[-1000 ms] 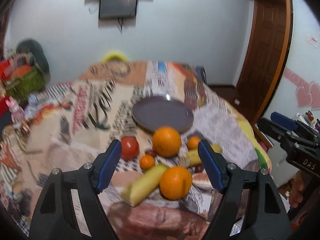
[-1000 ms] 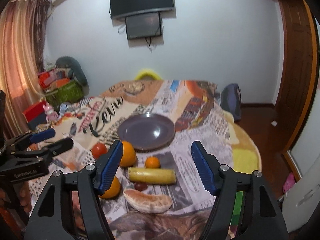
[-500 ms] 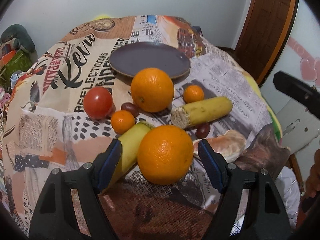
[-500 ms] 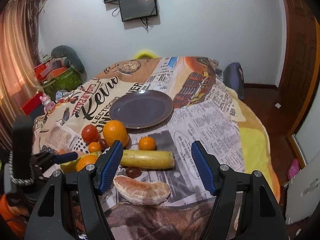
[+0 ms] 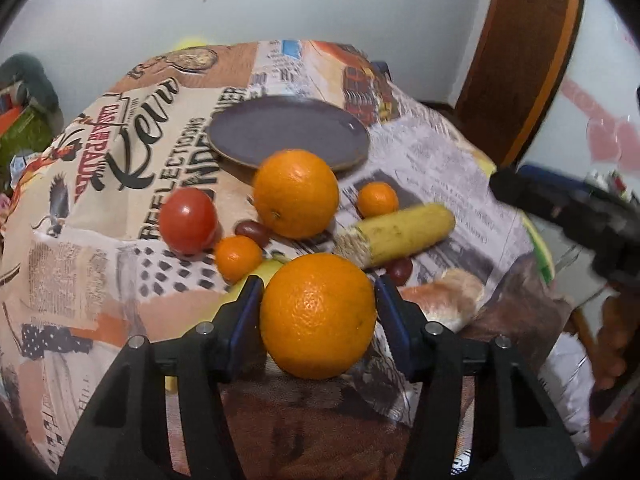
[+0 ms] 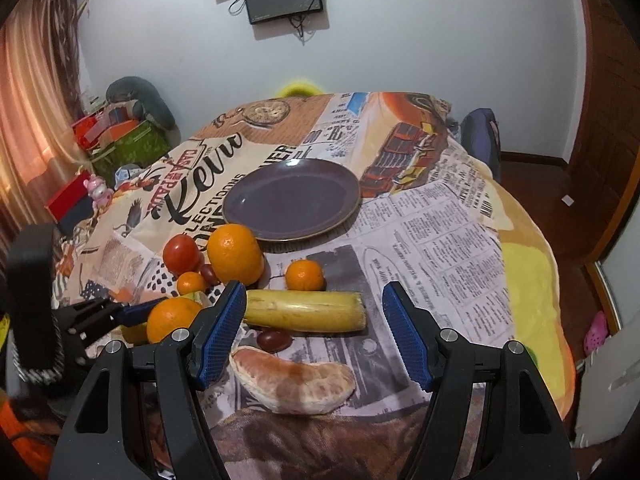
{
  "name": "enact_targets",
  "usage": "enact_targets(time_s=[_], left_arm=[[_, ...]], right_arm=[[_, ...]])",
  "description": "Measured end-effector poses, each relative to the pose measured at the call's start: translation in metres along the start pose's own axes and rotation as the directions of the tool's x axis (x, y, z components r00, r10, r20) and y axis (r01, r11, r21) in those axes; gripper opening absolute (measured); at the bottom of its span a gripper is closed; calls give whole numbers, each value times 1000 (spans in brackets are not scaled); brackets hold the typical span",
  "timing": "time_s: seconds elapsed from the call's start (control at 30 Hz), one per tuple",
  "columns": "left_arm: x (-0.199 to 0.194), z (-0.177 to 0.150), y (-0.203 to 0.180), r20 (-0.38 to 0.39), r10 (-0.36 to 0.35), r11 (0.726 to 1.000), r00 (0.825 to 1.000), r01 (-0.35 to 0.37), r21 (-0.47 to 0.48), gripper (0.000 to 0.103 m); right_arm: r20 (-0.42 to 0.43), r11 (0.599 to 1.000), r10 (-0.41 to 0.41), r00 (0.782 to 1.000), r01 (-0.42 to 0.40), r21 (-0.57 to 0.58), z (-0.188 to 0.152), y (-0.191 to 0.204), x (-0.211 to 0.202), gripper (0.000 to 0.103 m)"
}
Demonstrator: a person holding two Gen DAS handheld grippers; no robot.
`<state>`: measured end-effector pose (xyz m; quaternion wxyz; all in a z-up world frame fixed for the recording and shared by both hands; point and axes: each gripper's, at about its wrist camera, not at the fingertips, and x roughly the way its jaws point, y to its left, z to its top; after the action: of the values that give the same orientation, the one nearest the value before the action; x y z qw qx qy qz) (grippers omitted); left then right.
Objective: Organize fruits
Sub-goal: 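Lower the left and right grippers onto the two large oranges and grasp them, then carry the orange in the left gripper to the plate while the right gripper carries its orange there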
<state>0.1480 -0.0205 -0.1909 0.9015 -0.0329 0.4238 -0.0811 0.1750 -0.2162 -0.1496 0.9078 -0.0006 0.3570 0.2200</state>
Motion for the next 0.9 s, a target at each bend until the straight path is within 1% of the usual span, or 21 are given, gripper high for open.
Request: enact_targets(time_s=[0.13,0.3,0.5,0.57,0.87,0.9], left_arm=[[-21,9,16,74,28,999,997,-26,-26,56],[-35,20,48,121,59,996,991,-49,-80,56],[-34,24,80,133,94,989,987,-76,-131,56],[-31,24,89,131,93,987,987,-74,-144,56],[-13,26,100,118,80,986,990,-61,-156,56],[-12,26,100,120,81,986,989,-62,-156,56]], right_arm=[[-10,999,12,1000,-13,-30,6,9,12,68],[-42,997,52,998,-54,-58,15,27,37,68],[-100,992,87,991,-96,-85,21,46,73,67],[-120,990,95,988,-106,-90,22,52,85,67],[-200,987,115,973,-134,-84,21,58,124,67],[-212,986,128,969,-147,-76,20,58,127,65]])
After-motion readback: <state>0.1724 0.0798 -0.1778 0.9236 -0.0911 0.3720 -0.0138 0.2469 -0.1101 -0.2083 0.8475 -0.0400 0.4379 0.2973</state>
